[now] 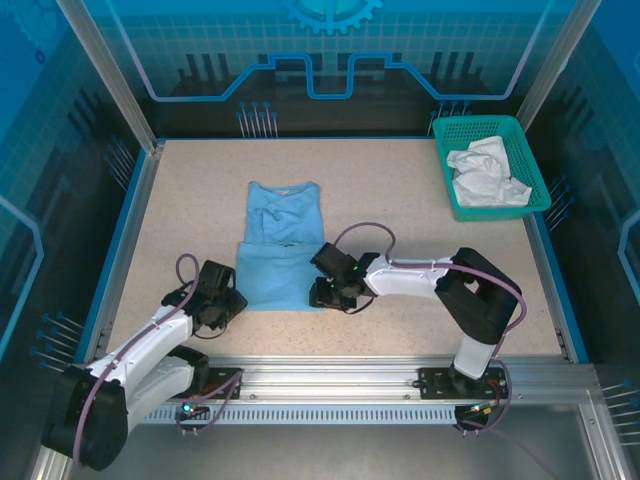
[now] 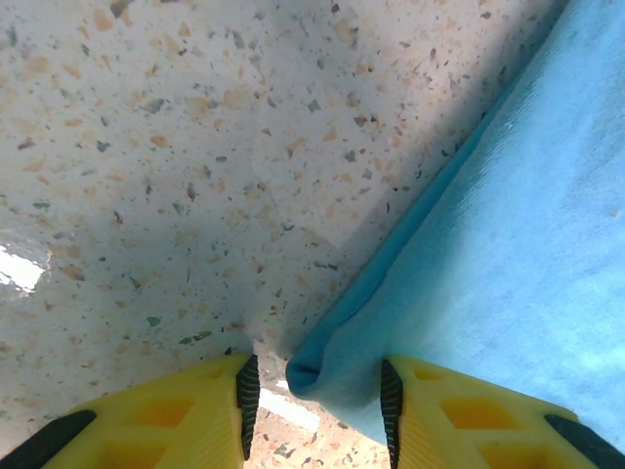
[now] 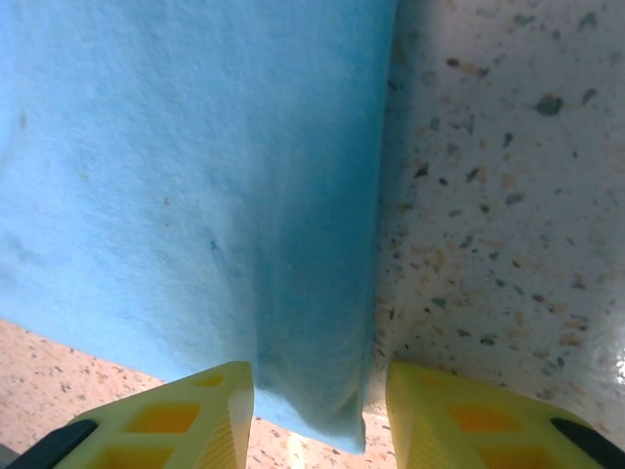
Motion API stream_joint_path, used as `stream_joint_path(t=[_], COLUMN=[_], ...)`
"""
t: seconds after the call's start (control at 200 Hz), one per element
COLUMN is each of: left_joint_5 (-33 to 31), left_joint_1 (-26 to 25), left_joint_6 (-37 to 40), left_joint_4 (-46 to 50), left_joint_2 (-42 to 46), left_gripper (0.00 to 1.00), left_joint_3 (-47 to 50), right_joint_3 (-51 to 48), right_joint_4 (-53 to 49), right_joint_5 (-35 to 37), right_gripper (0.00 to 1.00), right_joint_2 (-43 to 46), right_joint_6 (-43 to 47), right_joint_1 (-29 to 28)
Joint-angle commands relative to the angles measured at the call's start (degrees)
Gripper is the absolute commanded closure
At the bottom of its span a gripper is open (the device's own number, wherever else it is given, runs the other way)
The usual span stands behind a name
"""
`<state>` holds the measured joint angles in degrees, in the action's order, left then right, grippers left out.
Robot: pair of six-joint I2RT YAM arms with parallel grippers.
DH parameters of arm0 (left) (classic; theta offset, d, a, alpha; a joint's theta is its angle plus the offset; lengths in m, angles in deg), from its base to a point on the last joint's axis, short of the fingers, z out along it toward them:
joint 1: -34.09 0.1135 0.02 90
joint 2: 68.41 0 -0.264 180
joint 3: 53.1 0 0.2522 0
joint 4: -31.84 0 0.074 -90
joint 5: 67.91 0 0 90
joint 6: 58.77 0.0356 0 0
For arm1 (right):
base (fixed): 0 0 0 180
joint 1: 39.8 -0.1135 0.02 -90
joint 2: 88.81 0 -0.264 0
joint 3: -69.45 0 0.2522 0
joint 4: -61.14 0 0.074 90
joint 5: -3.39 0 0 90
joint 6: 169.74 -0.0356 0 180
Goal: Fold and stack the t-shirts
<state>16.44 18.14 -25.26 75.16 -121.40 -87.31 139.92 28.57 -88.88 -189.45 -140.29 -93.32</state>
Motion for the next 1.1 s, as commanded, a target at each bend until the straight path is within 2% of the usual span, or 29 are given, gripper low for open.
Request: stream_joint_path(t=[0.0,0.12,0.275,0.425,0.56,0.77,0.94,1.095], left_joint_5=[-1.5,-1.7,-1.5,-1.0,-0.2,2.1,7.9,13.6], left_joint_1=[0.6,0.6,0.6,0.7,0.7,0.7,-0.1,-4.0], left_joint_6=[1.7,1.7,1.9,2.5,3.5,5.1,8.5,9.4], left_joint_4=[-0.4,-0.6,-1.2,-2.3,-2.7,-2.4,-1.4,-3.4], left_joint_2=[-0.1,-0.2,-0.4,-0.8,-2.0,-2.7,-1.8,-4.1], left_gripper=[0.58,0.58,0.62,0.69,0.81,1.00,1.00,1.00], left_joint_3=[0.7,0.9,0.9,1.0,0.2,-0.3,-2.4,-4.7], right_joint_3=[1.1,0.9,1.3,1.6,2.2,2.4,0.3,-1.8], right_joint_4=[-4.0,-3.4,-3.7,-4.2,-4.4,-6.3,-7.9,-8.8], right_joint_5=[3.1,2.7,2.7,3.6,3.7,4.5,5.0,4.5], right_gripper=[0.54,0.53,0.58,0.72,0.87,0.98,1.00,1.00], right_joint_2=[1.4,0.7,-0.7,-1.0,-1.4,-0.4,4.3,8.3], right_joint_6=[-0.8,-1.4,-2.5,-2.6,-2.2,-1.1,1.0,2.7], right_joint_1=[-2.0,-2.6,-2.6,-2.6,-2.4,-2.0,0.3,2.5])
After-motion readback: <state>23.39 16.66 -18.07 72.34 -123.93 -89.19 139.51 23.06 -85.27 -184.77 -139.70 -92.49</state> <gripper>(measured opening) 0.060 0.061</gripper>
